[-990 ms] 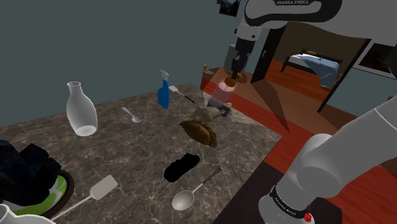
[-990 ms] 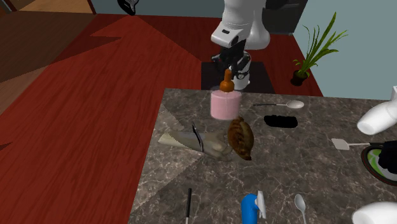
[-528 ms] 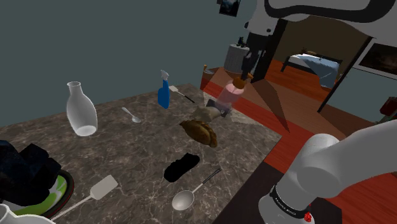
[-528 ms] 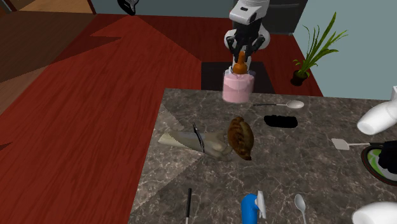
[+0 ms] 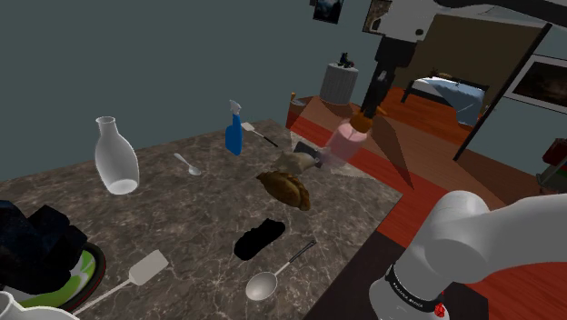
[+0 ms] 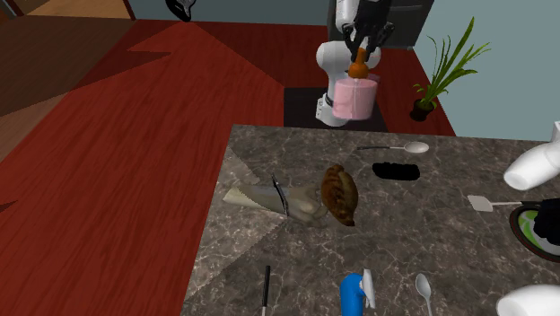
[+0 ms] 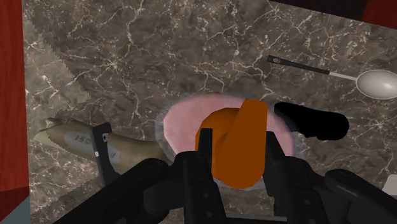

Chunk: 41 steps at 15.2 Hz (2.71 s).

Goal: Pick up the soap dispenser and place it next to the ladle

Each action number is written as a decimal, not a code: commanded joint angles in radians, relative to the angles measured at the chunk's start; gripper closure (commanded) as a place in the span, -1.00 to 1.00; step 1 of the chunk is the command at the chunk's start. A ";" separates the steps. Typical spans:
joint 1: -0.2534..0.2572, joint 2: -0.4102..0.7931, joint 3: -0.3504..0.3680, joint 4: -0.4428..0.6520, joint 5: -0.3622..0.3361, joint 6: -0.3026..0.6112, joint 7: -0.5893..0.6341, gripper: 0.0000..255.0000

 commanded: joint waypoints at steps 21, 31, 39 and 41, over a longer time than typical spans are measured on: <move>0.019 -0.274 0.116 -0.240 0.089 -0.037 0.110 1.00; 0.021 -0.339 0.120 -0.406 0.093 0.064 0.110 1.00; 0.024 -0.381 0.124 -0.532 0.097 0.147 0.110 1.00; 0.024 -0.391 0.125 -0.562 0.098 0.168 0.110 1.00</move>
